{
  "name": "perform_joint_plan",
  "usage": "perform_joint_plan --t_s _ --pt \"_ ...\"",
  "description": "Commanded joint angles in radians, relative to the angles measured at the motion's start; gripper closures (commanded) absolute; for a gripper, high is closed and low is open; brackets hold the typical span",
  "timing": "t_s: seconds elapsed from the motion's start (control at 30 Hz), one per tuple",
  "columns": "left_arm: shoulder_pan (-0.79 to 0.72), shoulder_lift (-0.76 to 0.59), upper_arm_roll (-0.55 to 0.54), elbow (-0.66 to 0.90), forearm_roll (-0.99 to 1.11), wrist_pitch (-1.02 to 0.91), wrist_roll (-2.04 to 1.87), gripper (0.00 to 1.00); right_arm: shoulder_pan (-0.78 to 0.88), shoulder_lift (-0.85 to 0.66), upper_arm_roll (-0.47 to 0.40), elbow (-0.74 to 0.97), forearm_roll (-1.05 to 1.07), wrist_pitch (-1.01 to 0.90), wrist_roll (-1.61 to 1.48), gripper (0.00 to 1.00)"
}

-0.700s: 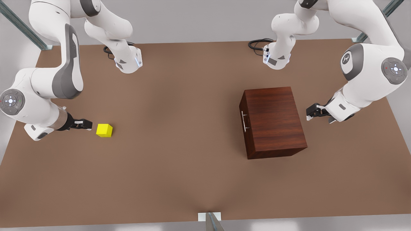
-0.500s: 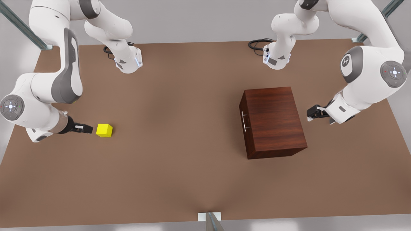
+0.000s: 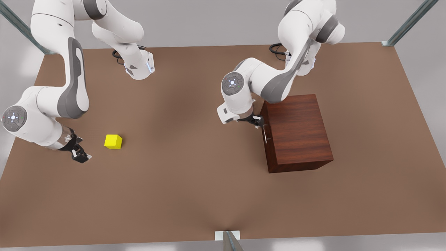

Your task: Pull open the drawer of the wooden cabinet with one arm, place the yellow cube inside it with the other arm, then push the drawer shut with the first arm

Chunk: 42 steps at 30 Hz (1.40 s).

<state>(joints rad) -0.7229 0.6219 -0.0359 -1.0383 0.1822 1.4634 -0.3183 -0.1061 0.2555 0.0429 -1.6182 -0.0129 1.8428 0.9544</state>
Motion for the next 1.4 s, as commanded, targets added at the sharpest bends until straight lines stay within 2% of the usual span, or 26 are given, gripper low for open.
perform_joint_plan --t_s 0.0,0.13,0.17,0.23,0.43,0.8,1.37 --pt "-0.035 0.007 0.001 -0.009 0.025 -0.02 -0.683 0.0 -0.001 -0.007 0.0 -0.012 0.001 0.049 0.578 0.0" --pt "-0.082 0.035 0.002 -0.058 0.089 -0.13 -0.694 0.0 0.0 -0.002 0.002 -0.011 0.001 0.047 0.58 0.0" --pt "-0.096 0.067 0.005 -0.052 0.135 -0.129 -0.814 0.0 0.0 -0.002 0.002 -0.011 0.001 0.047 0.58 0.0" --pt "-0.095 0.073 0.005 -0.06 0.148 -0.133 -0.802 0.0 0.0 -0.001 0.002 -0.011 0.001 0.047 0.581 0.0" --pt "-0.081 0.148 0.027 -0.06 0.241 -0.127 -0.551 0.0 0.0 0.001 0.002 -0.002 0.001 0.047 0.59 0.0" --pt "-0.03 0.205 0.034 -0.055 0.272 -0.029 -0.512 0.0 0.005 0.004 0.005 -0.003 0.001 0.047 0.59 0.0" --pt "-0.047 0.242 0.036 -0.094 0.315 -0.048 -0.536 0.0 0.006 0.01 0.006 -0.002 -0.001 0.047 0.596 0.0"
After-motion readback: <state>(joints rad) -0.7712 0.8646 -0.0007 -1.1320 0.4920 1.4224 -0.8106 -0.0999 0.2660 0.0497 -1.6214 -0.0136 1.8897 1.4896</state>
